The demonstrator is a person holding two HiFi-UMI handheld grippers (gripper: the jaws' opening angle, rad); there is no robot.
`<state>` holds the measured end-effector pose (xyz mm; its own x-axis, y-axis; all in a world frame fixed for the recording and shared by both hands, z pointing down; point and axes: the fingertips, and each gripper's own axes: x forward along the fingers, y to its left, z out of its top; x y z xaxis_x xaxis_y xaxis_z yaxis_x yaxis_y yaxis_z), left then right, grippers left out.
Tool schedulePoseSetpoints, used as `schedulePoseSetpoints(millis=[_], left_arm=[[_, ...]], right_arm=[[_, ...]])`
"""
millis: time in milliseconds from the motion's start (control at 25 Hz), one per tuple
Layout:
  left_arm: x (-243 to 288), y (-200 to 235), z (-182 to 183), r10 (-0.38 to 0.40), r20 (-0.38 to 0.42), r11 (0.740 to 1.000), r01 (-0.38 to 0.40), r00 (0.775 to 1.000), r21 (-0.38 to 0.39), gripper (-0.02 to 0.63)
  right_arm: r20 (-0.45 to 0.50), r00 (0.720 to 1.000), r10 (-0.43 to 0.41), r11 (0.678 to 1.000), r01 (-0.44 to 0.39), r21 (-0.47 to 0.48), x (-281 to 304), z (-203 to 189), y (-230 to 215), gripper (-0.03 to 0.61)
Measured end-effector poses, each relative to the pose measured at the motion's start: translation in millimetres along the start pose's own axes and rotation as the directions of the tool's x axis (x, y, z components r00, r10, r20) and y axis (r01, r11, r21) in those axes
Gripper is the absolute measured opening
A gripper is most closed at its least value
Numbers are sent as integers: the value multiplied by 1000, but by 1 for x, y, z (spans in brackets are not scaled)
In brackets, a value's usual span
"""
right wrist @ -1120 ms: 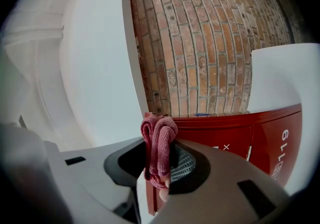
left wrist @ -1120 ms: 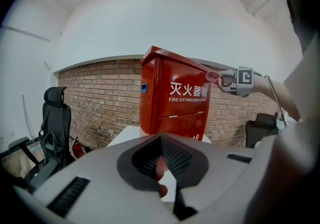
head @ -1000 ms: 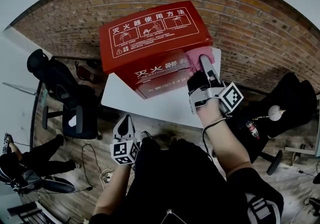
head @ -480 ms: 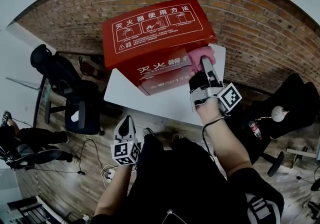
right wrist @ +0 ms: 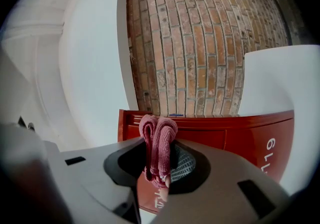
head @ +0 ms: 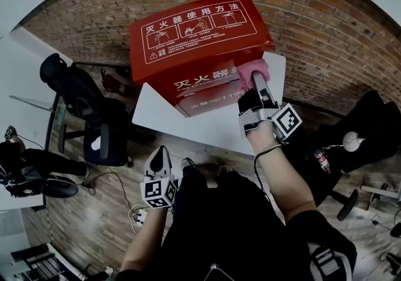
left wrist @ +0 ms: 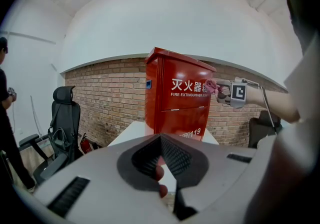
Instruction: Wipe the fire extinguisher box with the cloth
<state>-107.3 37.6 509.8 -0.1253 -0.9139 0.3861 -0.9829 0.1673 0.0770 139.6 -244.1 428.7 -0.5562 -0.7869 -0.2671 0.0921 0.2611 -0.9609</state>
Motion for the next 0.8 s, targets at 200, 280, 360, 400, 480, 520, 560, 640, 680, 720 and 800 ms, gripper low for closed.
schedulePoseSetpoints(millis=[200,280,360,400,480,520,560,640,680,720,800], left_arm=[[-1,1,-2,3,-3,1000,-3,1000,-2,28],[-2,0,-3,3,-5,1000,-3,1000,-2,28],[-3,1,-4,4,-7,1000,-4,1000,-1,28],[-3,1,-4,4,-8,1000,-4,1000,-1,28],[-4,2,-6,6,-13,1000,-6,1000,0,28],[-4,3,-6,7,-14,1000,-7,1000,1,28],[-5,3,-7,8,-14,1000,-8,1000,1,28],[-5,3,-7,10,-14,1000,-10,1000,2,28],[-5,3,-7,11,-14,1000,-11,1000,2,28],[-6,3,-7,12,-15,1000,-12,1000,3,28],[-6,3,-7,12,-16,1000,-12,1000,4,28]], right_arm=[[-5,1000,-27,1000,27,-7,-3,-2,-14,107],[-6,999,-36,999,36,-3,-5,-3,-19,107],[-6,999,-42,999,42,-13,-6,-3,-24,107],[-6,999,-46,999,46,-16,-6,-3,-26,107],[-5,999,-54,998,54,-20,-7,-3,-30,107],[-4,998,-56,998,56,-19,-7,-4,-31,107],[-4,998,-56,998,56,-18,-8,-4,-32,107],[-5,998,-58,998,58,-19,-8,-4,-36,107],[-5,998,-62,998,62,-20,-9,-4,-39,107],[-6,998,-67,998,67,-21,-10,-4,-41,107],[-8,997,-74,997,74,-23,-10,-4,-45,107]])
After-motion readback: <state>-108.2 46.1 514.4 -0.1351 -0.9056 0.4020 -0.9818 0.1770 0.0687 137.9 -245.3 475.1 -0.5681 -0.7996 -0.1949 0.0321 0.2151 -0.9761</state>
